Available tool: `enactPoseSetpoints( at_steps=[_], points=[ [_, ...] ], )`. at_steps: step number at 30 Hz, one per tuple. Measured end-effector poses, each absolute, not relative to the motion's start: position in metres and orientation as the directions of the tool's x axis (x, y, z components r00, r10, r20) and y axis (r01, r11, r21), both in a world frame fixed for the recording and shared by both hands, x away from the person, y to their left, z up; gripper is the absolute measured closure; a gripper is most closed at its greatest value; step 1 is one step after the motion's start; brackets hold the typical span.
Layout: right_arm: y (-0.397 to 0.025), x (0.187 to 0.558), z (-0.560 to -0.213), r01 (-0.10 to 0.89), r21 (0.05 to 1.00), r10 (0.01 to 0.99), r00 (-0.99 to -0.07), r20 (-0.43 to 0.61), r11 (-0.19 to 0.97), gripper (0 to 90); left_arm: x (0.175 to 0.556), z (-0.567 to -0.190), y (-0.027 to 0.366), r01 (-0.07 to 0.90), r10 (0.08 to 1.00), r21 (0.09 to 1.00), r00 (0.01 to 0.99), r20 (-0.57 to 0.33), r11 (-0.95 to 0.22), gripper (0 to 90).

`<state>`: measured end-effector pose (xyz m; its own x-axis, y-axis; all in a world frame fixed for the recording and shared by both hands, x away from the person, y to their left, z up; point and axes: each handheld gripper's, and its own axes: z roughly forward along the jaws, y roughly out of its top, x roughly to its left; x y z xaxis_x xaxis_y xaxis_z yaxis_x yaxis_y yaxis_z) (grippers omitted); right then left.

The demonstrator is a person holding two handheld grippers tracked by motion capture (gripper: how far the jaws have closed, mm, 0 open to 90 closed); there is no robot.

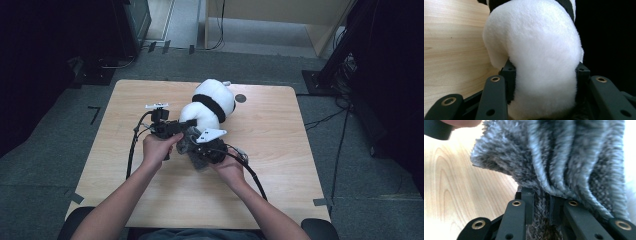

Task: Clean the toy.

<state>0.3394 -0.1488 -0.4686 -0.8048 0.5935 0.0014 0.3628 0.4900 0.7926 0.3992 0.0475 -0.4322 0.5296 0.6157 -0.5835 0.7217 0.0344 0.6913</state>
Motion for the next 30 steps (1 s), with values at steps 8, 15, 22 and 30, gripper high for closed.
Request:
enactPoseSetpoints(
  at_steps=[8,15,22,30],
  points=[
    [-0.153,0.345,-0.474,0.403,0.764,0.613,-0.79,0.012,0.504,79.5,0.399,-0.431,0.048,0.724,0.604,0.689,0.53,-0.595,0.043,53.3],
    [-0.161,0.351,-0.479,0.424,0.742,0.627,-0.779,0.005,0.52,79.5,0.4,-0.431,0.051,0.73,0.59,0.681,0.528,-0.612,0.053,53.3],
    [-0.176,0.361,-0.48,0.482,0.714,0.671,-0.741,0.023,0.508,79.5,0.4,-0.433,0.051,0.731,0.588,0.682,0.534,-0.607,0.039,53.1],
    [-0.187,0.365,-0.476,0.509,0.701,0.696,-0.718,0.026,0.5,79.5,0.401,-0.433,0.053,0.729,0.594,0.683,0.531,-0.604,0.043,53.0]
  ],
)
